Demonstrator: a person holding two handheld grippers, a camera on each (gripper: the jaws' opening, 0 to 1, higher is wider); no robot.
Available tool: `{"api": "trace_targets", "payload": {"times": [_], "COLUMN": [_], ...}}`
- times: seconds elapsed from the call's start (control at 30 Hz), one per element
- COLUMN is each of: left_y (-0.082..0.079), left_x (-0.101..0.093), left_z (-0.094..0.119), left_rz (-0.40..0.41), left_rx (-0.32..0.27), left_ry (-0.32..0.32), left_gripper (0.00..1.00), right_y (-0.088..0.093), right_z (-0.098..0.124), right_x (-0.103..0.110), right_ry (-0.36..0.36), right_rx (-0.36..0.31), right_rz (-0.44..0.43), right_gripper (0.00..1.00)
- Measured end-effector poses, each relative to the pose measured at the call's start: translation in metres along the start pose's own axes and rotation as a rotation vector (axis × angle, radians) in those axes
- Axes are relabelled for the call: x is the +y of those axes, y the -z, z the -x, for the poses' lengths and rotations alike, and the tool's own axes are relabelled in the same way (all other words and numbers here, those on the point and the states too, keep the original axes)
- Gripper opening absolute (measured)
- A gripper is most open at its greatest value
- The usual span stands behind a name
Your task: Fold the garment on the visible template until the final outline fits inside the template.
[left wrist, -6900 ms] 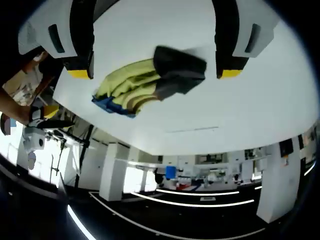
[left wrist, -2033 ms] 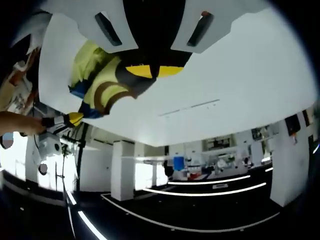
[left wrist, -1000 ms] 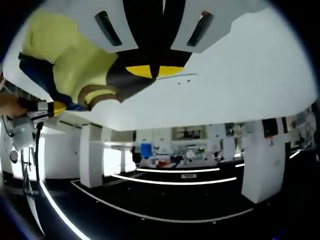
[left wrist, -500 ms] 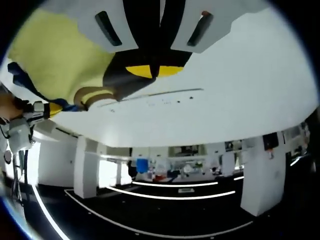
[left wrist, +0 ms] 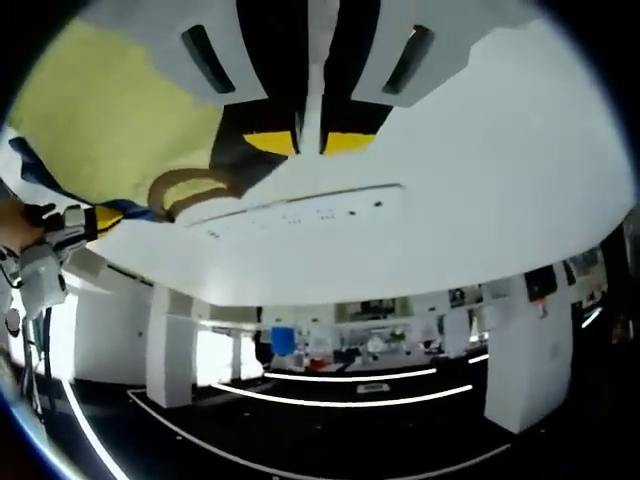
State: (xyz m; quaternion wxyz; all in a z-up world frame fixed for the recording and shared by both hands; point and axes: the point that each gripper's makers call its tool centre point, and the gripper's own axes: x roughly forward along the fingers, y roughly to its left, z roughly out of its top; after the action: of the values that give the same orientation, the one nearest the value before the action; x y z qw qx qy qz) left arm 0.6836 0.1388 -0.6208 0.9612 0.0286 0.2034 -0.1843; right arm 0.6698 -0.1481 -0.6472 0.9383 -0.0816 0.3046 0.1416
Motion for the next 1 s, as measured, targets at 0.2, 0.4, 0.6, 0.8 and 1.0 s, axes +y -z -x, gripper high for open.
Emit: {"api": "trace_targets", "payload": {"times": [0.2,0.4,0.6,0.8,1.0], "left_y": [-0.001,-0.012,-0.015,-0.013,-0.004], "left_x": [-0.003,-0.01,-0.021,-0.029,-0.031], "left_z": [0.014,0.033,0.053,0.077,0.1], "left_rz": [-0.015,-0.049,-0.091,-0.107,-0.092], "left_rx": [0.021,0.013,0.011,0.004,0.016], "left_ry": [0.018,0.05,0.097,0.127,0.152], "left_gripper": [0.26,0.41,0.51,0.6,0.66], "right_y": [-0.009,-0.013,-0.009,-0.006,0.006], "right_z": [0.012,0.031,0.055,0.079,0.1], "right_x": [0.007,0.022,0.039,0.054,0.064], "right_ry": [-0.047,-0.117,-0.168,-0.203,-0.225], "right_rx": [-0.014,0.006,0.037,0.026,0.023], "right_rz": [-0.039,-0.087,-0.047,-0.014,-0.005], "right_gripper": [0.35,0.57,0.67,0.74,0.75]}}
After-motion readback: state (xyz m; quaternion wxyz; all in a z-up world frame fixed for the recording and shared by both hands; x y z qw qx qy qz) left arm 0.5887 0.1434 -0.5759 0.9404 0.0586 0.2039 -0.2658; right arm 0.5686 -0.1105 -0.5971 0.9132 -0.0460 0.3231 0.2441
